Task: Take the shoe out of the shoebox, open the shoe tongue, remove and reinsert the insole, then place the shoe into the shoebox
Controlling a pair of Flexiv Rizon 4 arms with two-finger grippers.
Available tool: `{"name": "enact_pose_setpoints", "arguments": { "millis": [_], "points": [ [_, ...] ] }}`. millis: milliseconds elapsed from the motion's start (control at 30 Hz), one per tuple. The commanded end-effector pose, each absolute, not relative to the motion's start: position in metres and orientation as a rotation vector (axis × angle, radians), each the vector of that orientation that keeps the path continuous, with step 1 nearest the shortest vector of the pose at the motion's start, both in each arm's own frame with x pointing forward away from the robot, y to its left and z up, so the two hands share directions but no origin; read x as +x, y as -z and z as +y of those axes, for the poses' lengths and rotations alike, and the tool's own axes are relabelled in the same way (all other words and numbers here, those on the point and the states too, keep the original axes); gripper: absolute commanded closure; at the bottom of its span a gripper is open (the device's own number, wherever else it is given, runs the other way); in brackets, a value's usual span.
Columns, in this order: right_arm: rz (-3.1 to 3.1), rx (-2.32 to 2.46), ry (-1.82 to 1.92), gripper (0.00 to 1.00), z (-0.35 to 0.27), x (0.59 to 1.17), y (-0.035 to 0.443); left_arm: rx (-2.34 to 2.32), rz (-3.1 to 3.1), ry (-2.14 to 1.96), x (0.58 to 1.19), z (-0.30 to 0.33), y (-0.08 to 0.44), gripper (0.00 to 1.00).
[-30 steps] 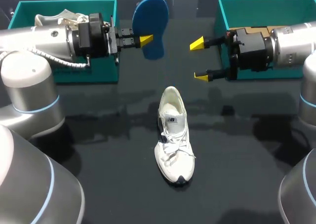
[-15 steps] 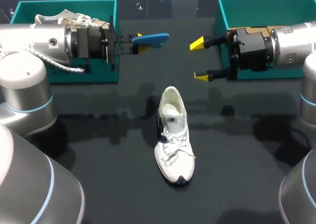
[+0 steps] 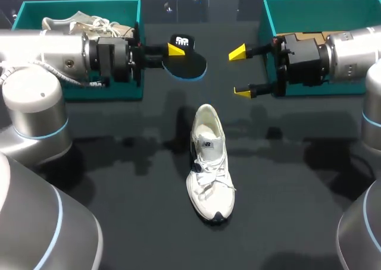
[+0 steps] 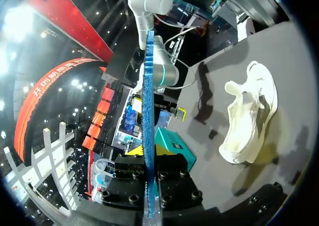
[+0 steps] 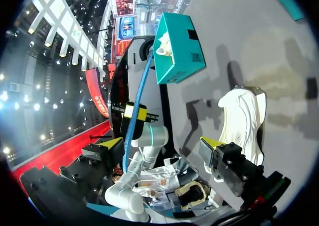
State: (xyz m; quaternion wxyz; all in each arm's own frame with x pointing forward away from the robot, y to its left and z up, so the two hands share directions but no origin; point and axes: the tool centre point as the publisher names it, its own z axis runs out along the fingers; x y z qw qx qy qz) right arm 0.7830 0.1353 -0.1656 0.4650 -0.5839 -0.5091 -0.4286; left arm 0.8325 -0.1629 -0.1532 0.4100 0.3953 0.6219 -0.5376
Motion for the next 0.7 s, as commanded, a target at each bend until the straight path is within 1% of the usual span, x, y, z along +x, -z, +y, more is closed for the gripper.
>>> {"name": "enact_pose_setpoints", "arguments": {
  "millis": [33, 400, 700],
  "points": [
    [-1.268, -1.427, 1.051, 0.00, 0.140, 0.784, 0.162, 0.997, 1.499, 1.301, 0.832, -0.174, 0.162, 1.00],
    [-1.325, -1.338, 1.038, 0.00, 0.158, 0.778, 0.156, 1.025, 1.421, 1.218, 0.845, -0.188, 0.168, 1.00],
    [-1.386, -1.277, 1.020, 0.00, 0.173, 0.779, 0.157, 1.061, 1.374, 1.176, 0.843, -0.196, 0.170, 1.00]
  ]
}}
